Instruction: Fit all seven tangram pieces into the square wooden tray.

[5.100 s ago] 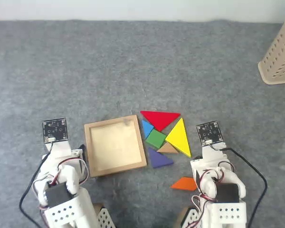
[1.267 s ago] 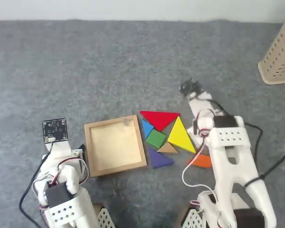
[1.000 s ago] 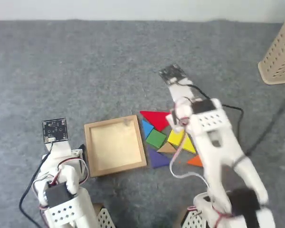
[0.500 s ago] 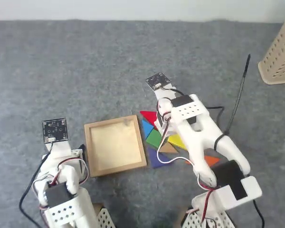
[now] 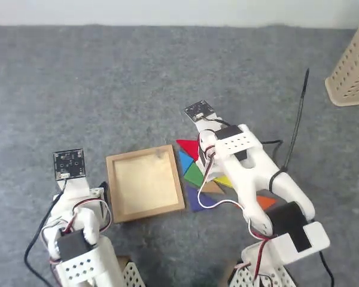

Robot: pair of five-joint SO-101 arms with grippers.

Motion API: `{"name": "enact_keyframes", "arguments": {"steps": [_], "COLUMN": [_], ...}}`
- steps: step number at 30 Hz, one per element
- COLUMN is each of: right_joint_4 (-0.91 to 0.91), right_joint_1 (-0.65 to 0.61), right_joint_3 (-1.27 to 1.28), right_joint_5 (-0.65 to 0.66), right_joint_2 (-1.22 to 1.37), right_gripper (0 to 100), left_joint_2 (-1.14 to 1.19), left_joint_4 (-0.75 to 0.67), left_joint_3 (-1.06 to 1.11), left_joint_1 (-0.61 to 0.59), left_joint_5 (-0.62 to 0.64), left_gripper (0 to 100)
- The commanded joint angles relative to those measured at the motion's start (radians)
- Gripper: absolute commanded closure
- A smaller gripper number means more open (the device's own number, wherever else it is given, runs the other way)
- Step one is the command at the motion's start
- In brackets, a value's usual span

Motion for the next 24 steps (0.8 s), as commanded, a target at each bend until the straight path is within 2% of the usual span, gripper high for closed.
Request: {"name": "enact_keyframes", "arguments": {"steps": [1,9,15,18,24], "right_joint_4": [-0.016,-0.022,-0.025,-0.027,-0.019], "right_joint_1": [-0.012,-0.012,-0.010,-0.007,0.044], "right_joint_3": [-0.005,-0.038,-0.038,-0.038,-0.064], "right_joint_5": [-0.003,-0.003,-0.008,-0.009,-0.002], "right_joint_2": [0.015,0.108,0.107,0.102,0.084], "right_gripper": [62.3,64.1,86.1,91.6,87.9], "left_joint_2": [-0.011,-0.011,-0.011,-0.011,-0.011], "left_joint_4": [0.003,0.003,0.003,0.003,0.003], "left_joint_3": [-0.005,-0.005,-0.005,-0.005,-0.005], "left_joint_1": [0.002,0.002,0.002,0.002,0.002], "left_joint_5": [0.009,0.009,0.009,0.009,0.009], "left_gripper": [77,77,77,77,77]}}
